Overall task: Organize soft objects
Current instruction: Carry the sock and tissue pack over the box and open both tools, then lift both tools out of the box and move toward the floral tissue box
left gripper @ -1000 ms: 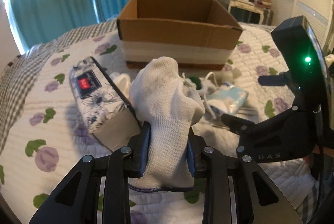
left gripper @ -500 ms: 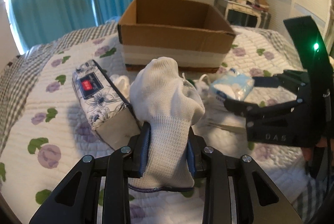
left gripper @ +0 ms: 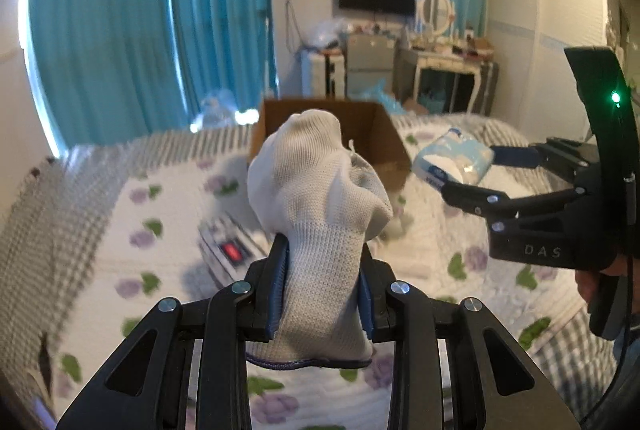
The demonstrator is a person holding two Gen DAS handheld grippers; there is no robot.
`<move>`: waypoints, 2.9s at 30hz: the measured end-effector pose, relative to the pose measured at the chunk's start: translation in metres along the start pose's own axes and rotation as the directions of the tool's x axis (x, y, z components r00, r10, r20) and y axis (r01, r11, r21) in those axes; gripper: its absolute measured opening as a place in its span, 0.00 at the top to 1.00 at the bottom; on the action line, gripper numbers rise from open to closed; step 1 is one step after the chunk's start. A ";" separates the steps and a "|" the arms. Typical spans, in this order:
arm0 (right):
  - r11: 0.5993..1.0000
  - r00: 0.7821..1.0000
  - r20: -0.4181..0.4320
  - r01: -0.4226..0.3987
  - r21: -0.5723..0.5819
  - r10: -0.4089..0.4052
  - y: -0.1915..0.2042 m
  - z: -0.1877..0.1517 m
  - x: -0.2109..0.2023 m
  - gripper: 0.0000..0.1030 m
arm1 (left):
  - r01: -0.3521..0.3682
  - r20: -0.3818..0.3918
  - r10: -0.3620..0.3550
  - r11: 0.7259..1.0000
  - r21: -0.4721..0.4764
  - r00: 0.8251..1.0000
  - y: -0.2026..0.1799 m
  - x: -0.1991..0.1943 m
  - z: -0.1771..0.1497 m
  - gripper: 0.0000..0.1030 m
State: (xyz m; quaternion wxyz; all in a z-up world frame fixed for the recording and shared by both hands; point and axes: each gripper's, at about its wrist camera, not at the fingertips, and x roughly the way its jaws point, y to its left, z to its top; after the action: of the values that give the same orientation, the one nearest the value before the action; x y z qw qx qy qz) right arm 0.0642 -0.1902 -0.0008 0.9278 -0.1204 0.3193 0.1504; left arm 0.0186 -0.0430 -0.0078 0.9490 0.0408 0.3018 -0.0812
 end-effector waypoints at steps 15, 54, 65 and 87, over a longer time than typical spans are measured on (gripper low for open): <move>0.998 0.990 0.134 0.042 0.054 -0.049 -0.027 0.100 0.023 0.29 | -0.015 0.061 0.014 1.000 0.014 0.998 0.019 0.078 0.097 0.67; 0.991 0.972 0.213 0.072 0.113 -0.095 -0.052 0.119 -0.004 0.00 | -0.173 0.247 0.155 0.984 0.052 0.956 0.027 0.035 0.107 0.00; 0.995 0.962 0.257 0.069 0.073 -0.086 -0.014 0.097 -0.099 0.00 | -0.118 0.287 0.106 0.993 0.024 0.952 0.030 -0.038 0.085 0.00; 0.994 0.995 -0.098 0.046 0.102 -0.036 0.009 -0.036 0.091 0.00 | -0.186 0.022 0.189 0.977 -0.103 0.982 0.049 0.073 -0.036 0.00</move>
State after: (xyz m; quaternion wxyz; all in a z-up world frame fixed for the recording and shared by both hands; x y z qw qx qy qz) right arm 0.1093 -0.1749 -0.0867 0.9194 -0.0853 0.3683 0.1087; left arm 0.0653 -0.0001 -0.0783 0.9580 0.0199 0.2853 0.0233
